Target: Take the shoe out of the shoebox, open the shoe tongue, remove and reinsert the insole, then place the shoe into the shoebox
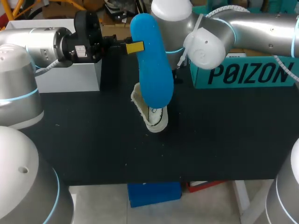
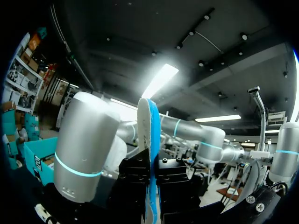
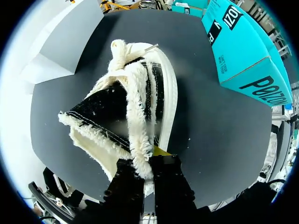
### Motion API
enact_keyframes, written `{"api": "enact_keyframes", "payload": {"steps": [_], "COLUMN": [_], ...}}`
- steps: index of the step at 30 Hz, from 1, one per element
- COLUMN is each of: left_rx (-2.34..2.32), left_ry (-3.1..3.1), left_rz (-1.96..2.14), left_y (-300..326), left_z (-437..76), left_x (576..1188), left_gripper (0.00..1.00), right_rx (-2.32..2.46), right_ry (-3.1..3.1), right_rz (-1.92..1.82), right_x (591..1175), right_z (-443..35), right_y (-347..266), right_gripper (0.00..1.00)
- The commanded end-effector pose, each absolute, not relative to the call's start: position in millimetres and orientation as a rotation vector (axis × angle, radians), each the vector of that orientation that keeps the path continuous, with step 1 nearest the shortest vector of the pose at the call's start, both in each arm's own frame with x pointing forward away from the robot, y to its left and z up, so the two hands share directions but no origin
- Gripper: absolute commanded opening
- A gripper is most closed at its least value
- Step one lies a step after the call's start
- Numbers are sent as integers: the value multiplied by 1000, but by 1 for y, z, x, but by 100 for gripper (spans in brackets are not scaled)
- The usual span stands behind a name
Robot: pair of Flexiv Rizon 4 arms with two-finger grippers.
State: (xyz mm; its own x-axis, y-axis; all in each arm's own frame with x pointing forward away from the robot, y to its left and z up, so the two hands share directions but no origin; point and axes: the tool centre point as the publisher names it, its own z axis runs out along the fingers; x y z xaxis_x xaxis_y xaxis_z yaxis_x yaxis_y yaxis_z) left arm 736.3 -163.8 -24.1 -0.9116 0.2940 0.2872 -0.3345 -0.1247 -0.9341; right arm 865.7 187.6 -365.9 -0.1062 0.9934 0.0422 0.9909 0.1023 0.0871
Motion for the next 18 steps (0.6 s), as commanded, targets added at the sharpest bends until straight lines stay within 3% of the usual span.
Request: {"api": "enact_keyframes", "payload": {"steps": [1,18], "left_rx": [46,46], "left_ry": [-1746,-1746], "left_rz": [2088,2088], "left_y": [-164,-164], "left_z": [-25,-25], "left_x": [735,735], "left_gripper": [0,0], "right_rx": [2120,2218], "right_ry": [2292,2225], "right_rz": [157,161], "right_x": [866,857], "right_z": [-377,-401], "right_y": [185,179], "right_gripper": [0,0]}}
